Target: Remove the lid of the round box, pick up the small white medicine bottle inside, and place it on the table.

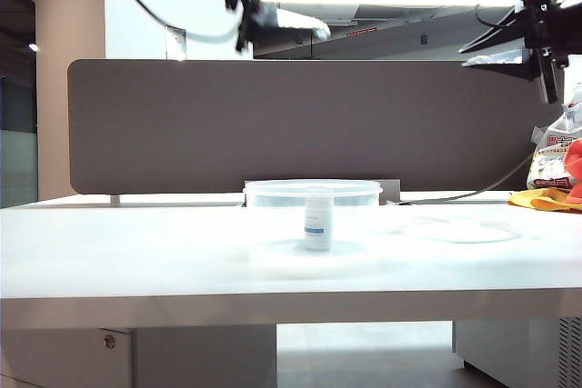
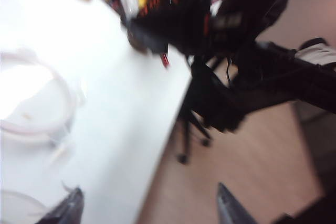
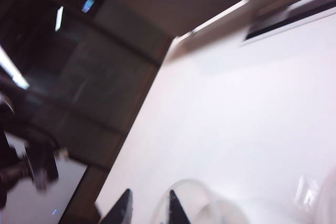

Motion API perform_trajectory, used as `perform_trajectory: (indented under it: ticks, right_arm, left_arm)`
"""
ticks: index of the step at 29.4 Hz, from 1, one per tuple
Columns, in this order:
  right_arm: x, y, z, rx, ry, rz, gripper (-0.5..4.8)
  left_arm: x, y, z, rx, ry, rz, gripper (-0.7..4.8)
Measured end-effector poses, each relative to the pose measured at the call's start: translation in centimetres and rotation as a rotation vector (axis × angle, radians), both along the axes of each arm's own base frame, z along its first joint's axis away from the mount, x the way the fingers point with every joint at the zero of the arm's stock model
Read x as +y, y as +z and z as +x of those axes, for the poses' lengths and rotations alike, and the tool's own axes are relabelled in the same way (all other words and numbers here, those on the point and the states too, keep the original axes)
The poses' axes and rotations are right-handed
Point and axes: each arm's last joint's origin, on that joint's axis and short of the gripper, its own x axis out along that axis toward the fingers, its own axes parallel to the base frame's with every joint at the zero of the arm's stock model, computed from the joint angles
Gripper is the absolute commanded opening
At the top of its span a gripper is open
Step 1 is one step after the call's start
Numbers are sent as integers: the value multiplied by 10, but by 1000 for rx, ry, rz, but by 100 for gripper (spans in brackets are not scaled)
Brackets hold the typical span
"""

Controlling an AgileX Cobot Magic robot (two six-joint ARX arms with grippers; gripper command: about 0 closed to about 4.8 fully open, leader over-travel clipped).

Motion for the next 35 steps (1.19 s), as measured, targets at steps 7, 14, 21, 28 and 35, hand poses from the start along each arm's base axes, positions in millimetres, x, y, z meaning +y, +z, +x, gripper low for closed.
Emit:
perform_trajectory:
  ticks: [7, 14, 21, 28, 35]
  right_arm:
    - [37, 20, -10, -51, 113, -1, 19]
    - [78, 44, -25, -114, 223, -2, 16]
    - [103, 67, -46, -154, 312, 2, 16]
    - [110, 91, -69, -195, 339, 1, 11]
    - [113, 125, -105, -284, 385, -2, 11]
  left_arm:
    - [21, 43, -34, -254, 200, 167, 304]
    - [40, 57, -62, -329, 309, 390, 304]
    - [54, 76, -99, -321, 283, 443, 272]
    - [68, 105, -140, -397, 288, 407, 264]
    - [68, 110, -163, -389, 255, 431, 264]
